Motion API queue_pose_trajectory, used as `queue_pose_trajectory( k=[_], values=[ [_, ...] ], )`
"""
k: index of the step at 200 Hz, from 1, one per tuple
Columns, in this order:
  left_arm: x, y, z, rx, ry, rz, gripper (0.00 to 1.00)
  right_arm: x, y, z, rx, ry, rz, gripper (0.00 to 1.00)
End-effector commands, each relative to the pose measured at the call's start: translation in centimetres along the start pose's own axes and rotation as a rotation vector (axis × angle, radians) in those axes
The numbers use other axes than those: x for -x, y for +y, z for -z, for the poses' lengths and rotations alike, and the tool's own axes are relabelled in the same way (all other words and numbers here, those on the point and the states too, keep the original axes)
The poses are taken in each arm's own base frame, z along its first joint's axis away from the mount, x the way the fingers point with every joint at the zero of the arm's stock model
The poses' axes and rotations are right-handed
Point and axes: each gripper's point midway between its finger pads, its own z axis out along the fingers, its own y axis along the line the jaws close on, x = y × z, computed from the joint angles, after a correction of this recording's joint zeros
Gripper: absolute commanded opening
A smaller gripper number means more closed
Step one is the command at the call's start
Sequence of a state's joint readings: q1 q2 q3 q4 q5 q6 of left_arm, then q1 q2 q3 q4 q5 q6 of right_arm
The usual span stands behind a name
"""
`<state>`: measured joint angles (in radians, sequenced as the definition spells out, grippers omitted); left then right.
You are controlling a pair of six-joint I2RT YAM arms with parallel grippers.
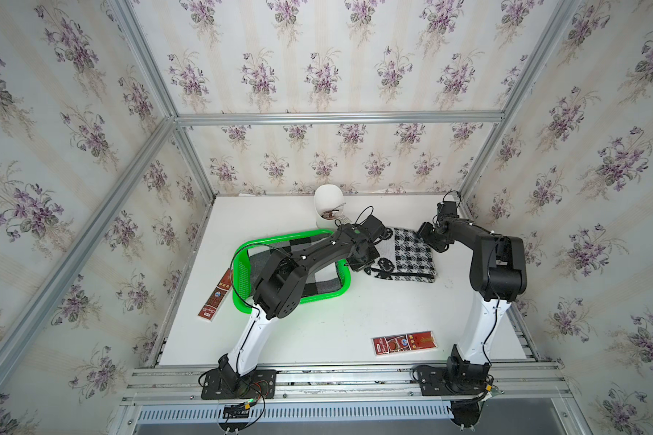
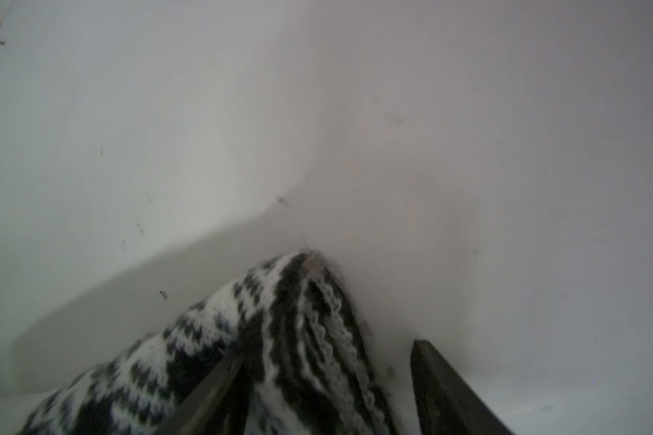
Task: Put the folded scarf in the basket
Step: Pick up the scarf at the center of the board.
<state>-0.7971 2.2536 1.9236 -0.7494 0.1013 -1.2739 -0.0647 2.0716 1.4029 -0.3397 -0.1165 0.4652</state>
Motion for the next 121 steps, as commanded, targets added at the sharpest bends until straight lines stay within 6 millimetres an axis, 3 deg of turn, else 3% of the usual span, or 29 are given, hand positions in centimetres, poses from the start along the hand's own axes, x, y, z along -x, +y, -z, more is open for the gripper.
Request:
queue_pose_trajectory(
  k=[1, 17, 59, 121],
  values=[
    [0.1, 0.0, 0.5, 0.002, -0.003, -0.022, 0.06, -1.7, -1.1, -1.2, -0.042, 0.062, -0.032, 0.64],
    [0.1, 0.0, 0.6, 0.003, -0.006, -0.029, 0.06, -2.0, -1.3, -1.6, -0.071, 0.063, -0.036, 0.51],
    [0.3, -0.7, 1.2, -0.024, -0.013, -0.052, 0.03, -1.6, -0.7, -0.9, -0.065, 0.019, -0.063, 0.0],
    [1.0, -5.6, 4.9, -0.171, -0.038, -0.18, 0.0, 0.7, 2.5, 6.3, -0.069, -0.162, -0.008, 0.0]
  ],
)
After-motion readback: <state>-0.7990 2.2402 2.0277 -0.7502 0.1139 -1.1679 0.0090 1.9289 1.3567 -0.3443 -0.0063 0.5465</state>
